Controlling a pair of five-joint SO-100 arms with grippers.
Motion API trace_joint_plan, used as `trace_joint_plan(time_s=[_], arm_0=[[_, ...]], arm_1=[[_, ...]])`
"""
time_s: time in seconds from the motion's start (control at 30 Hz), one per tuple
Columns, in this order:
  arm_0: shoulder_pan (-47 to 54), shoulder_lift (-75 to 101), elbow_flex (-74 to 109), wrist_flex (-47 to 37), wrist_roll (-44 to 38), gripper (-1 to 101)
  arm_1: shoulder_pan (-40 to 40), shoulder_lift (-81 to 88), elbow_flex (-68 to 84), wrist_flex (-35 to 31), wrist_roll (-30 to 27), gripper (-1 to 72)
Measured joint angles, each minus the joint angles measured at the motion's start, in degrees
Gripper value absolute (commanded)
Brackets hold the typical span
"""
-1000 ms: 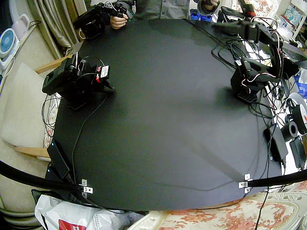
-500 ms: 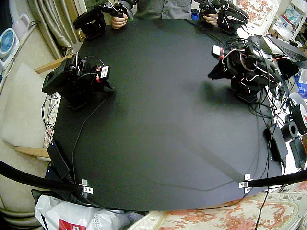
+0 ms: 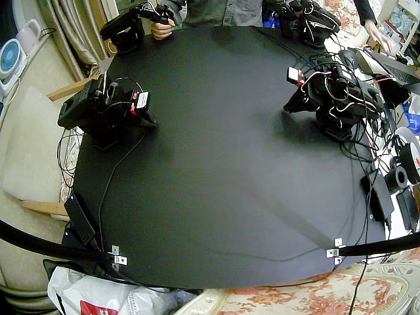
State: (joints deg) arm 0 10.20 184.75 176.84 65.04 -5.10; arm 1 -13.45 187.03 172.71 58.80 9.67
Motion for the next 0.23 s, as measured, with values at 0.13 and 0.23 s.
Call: trace_joint_plan(time_s=[0.13, 0.23], arm_0=[[0.0, 0.0, 0.0, 0.0, 0.0, 0], [0.0, 0.0, 0.0, 0.0, 0.0, 0]], arm_1=[[0.35, 0.0, 0.0, 0.0, 0.0, -0.3], [0.7, 0.0, 0.0, 0.0, 0.0, -0.3]])
